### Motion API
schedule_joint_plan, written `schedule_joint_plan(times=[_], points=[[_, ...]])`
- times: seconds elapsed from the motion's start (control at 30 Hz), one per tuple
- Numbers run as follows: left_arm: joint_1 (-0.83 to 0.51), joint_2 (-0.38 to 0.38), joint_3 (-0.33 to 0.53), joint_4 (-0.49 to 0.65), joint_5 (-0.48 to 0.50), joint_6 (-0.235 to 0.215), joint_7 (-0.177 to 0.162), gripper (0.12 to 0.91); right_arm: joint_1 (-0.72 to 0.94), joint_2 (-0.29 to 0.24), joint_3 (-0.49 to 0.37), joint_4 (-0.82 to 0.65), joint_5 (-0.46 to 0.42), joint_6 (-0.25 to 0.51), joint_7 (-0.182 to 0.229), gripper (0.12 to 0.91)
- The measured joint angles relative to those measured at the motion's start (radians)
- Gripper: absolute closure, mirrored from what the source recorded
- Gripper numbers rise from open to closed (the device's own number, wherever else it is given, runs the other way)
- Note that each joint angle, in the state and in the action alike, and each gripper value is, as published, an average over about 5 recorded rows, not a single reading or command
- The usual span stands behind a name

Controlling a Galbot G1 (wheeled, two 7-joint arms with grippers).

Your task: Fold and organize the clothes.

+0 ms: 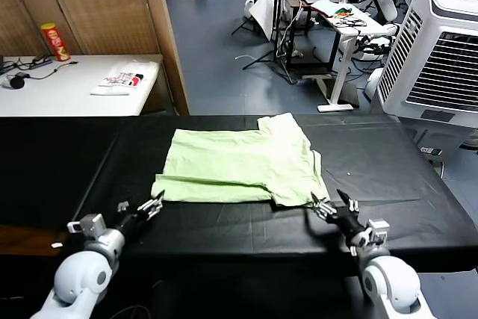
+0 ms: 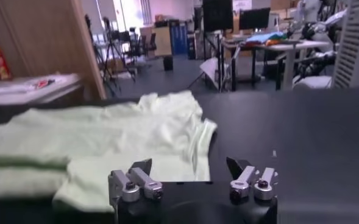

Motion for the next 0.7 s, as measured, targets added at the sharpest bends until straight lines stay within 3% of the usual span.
schedule_joint_plan(times=[0.27,0.43,0.53,0.7], points=[[-0.004,0.003,-0.001,0.024,-0.010,0.000,0.002,0.232,0.003,0.009,-0.017,-0.020,-0.022,0.000,0.001,0.526],[-0.014,0.007,0.001,0.040,-0.034,0.011,0.004,0.266,0.012,0.011,-0.021,-0.031,-0.023,-0.003,0.004,0.696],[-0.023,0.010,0.002,0.050,-0.054,0.018,0.004,0.365,0.014,0.011,-0.021,-0.032,-0.023,-0.005,0.006,0.787],[-0.040,0.015,0.009,0.068,-0.071,0.021,0.005,0.628,0.016,0.011,-0.023,-0.029,-0.024,-0.019,0.023,0.850]])
